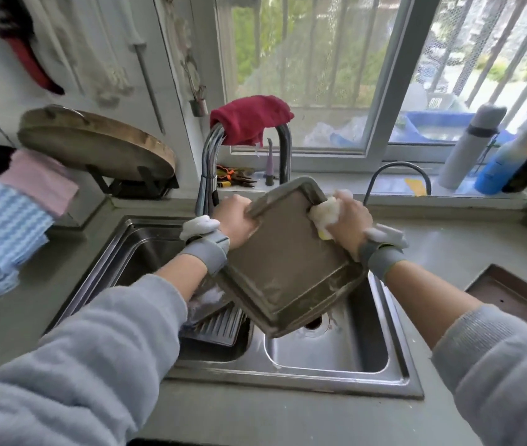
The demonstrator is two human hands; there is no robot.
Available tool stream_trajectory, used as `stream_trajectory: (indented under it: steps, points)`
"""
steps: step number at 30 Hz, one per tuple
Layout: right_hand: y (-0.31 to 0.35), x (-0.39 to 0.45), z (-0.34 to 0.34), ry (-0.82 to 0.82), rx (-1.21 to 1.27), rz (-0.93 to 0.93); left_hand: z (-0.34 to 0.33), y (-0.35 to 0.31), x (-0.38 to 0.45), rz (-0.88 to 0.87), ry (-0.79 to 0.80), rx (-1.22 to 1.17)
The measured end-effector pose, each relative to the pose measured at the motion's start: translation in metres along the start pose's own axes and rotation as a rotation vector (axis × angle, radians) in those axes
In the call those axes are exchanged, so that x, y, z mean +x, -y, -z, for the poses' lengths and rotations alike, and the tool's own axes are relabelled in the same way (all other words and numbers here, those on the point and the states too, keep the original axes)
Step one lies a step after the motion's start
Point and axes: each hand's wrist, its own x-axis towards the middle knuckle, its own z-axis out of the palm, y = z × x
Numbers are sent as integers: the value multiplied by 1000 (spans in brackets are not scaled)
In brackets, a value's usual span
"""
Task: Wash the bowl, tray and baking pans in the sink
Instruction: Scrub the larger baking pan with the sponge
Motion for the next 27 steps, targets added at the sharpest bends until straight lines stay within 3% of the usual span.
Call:
stream_trajectory:
  steps: [3,8,12,15,17,19,21,23,27]
  points:
    - [-12,-12,1,11,-46,-86,0,27,-7,163,-112,-221]
    - [-13,-9,1,-53,101,-106,-9,60,-18,306,-123,-469]
    - [7,3,11,-48,-69,114,-7,69,-21,251,-179,-502]
    - [24,3,21,37,-227,275,13,58,-16,92,-147,-539]
    - [37,1,22,60,-283,346,21,46,-17,-32,25,-369]
    - [50,2,22,67,-309,400,18,30,-15,-124,170,-4]
    - [63,0,20,96,-343,434,5,11,-11,-174,196,226]
    - [70,-3,17,116,-358,455,-6,-1,-7,-157,123,241]
    - [63,-7,12,51,-96,340,-6,2,-2,-120,2,84]
